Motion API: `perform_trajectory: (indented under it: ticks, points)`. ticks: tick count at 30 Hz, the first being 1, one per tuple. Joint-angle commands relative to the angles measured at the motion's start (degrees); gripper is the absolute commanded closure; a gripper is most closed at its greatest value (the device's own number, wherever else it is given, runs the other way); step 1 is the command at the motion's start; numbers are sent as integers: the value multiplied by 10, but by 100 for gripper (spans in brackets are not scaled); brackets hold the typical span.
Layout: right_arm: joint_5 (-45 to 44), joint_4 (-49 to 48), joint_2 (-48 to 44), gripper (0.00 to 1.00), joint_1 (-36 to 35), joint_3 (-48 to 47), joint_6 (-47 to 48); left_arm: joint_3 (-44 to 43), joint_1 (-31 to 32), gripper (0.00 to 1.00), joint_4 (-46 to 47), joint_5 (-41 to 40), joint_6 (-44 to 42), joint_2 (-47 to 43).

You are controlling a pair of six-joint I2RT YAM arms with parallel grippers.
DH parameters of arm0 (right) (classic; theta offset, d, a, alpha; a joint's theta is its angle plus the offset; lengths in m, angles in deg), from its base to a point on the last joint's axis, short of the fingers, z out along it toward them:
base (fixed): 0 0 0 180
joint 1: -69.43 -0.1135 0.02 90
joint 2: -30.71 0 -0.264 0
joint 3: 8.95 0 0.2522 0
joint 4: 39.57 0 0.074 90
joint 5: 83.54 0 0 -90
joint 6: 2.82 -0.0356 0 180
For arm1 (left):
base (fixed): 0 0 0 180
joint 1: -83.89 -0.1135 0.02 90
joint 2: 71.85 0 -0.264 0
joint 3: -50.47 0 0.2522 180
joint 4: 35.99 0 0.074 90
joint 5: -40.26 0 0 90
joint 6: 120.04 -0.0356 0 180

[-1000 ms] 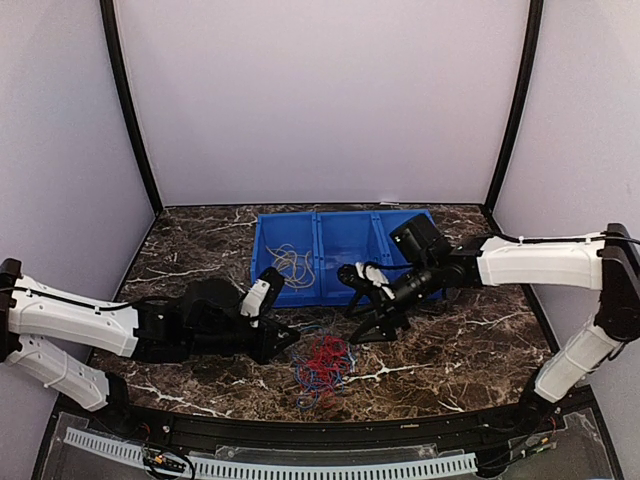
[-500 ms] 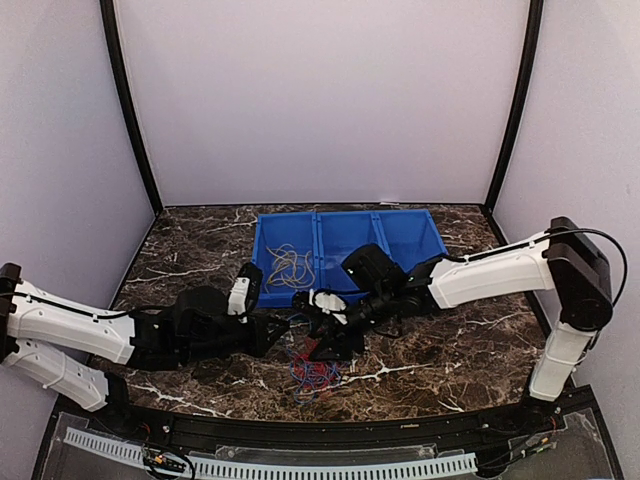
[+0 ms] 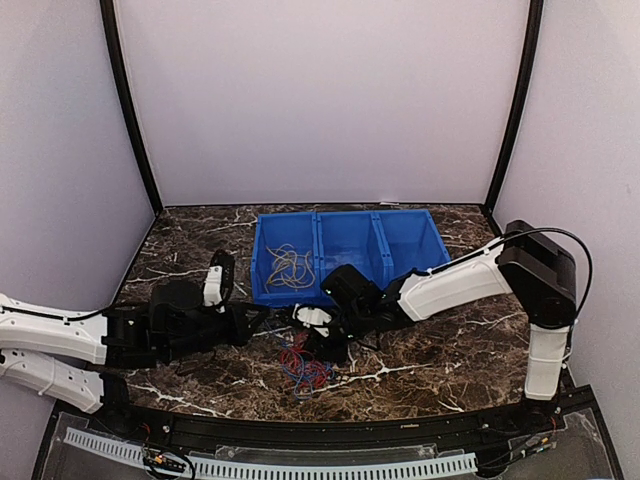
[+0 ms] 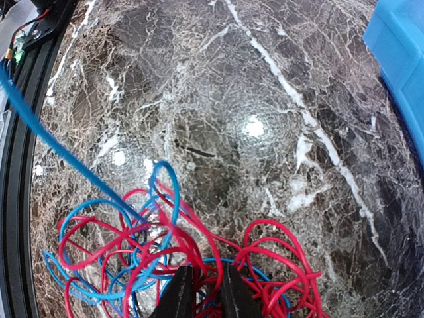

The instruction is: Untangle the cables

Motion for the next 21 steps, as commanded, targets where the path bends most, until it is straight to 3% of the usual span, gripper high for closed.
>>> perform_trajectory:
  ticks: [1, 6, 12, 18, 21]
  points:
    - [-5, -6, 2, 83, -4, 25, -5, -50, 0, 100, -95, -75, -23, -99]
    - [-5, 2, -2, 82, -4, 39, 2, -142, 0, 100, -197, -183, -98, -231]
    - [4, 9, 5, 84, -3, 40, 1, -296, 0, 100, -300, -265, -195, -289]
    - [6, 22, 9, 83, -3, 27, 1, -291, 0, 100, -315, -274, -191, -270]
    - [11, 28, -4, 77, -3, 30, 8, -255, 0, 100, -298, -266, -179, -257]
